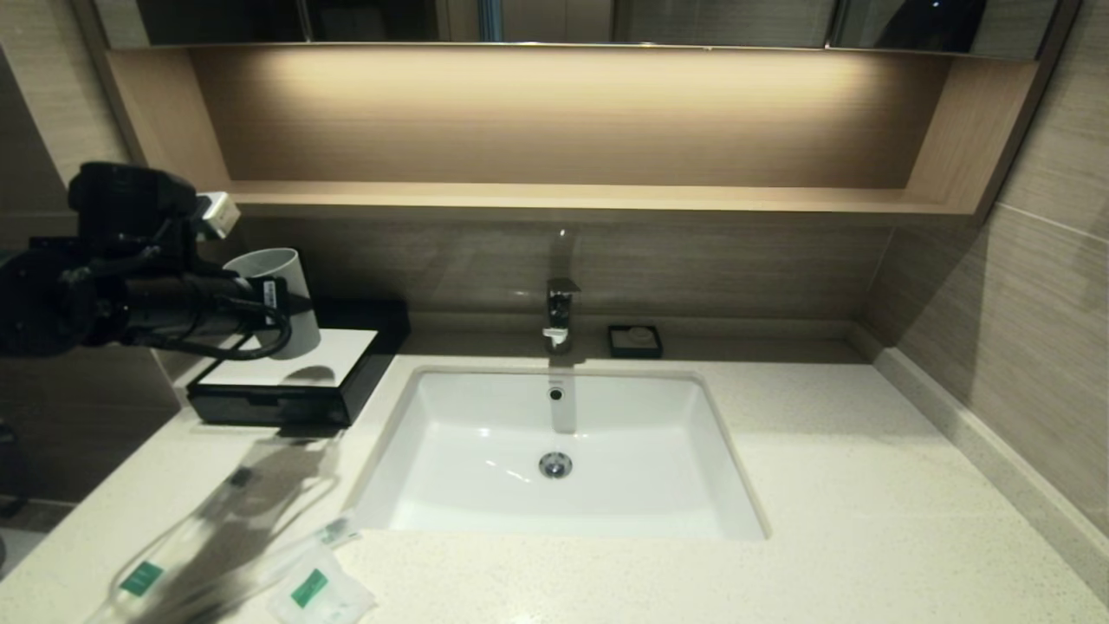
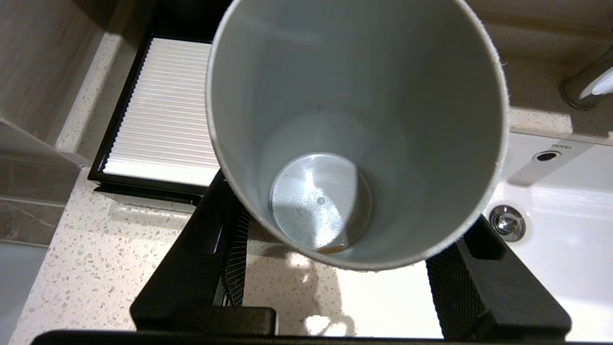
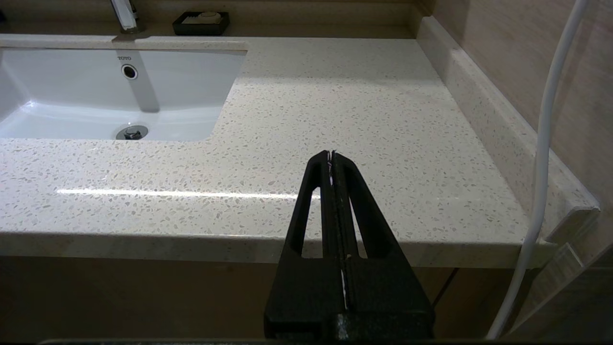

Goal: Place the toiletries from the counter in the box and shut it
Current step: Place the cup on the storage box

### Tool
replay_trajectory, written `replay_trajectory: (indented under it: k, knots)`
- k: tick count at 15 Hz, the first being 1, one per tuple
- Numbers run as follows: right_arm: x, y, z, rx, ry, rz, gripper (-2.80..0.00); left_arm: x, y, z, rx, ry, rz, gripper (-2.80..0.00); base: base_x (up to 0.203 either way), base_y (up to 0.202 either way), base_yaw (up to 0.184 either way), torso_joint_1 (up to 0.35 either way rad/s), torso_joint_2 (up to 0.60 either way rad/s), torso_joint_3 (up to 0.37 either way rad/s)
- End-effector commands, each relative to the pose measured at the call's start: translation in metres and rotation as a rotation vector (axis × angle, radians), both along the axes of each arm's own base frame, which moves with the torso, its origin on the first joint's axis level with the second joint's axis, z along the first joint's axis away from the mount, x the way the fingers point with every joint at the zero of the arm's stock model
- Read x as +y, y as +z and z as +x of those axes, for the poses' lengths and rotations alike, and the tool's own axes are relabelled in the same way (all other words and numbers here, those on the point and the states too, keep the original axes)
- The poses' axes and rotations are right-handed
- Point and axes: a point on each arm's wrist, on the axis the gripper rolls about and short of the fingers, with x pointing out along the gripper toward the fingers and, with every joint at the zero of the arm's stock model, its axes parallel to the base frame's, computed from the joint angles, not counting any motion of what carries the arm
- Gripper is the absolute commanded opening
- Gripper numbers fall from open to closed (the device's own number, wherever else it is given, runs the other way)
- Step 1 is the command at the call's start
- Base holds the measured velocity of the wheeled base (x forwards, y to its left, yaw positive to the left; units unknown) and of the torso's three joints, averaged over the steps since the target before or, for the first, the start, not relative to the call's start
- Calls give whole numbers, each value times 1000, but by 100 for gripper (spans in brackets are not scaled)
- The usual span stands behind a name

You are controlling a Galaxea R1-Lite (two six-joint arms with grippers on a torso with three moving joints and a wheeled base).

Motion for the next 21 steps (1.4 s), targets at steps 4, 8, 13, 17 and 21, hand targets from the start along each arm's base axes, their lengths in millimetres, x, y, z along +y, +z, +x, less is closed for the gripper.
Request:
replay_trajectory:
  k: [4,8,13,17,21]
  knots:
    - [0,0,0,1,0,-1,-280,-1,-19,11,49,3,-9,-280,0,0,0,0,0,0]
    - [0,0,0,1,0,-1,-280,0,-18,17,37,12,-4,-280,0,0,0,0,0,0]
    - [0,0,0,1,0,0,-280,0,-21,24,45,24,3,-280,0,0,0,0,0,0]
    - [0,0,0,1,0,0,-280,1,-24,28,49,26,3,-280,0,0,0,0,0,0]
    - [0,0,0,1,0,0,-280,1,-27,39,48,32,6,-280,0,0,0,0,0,0]
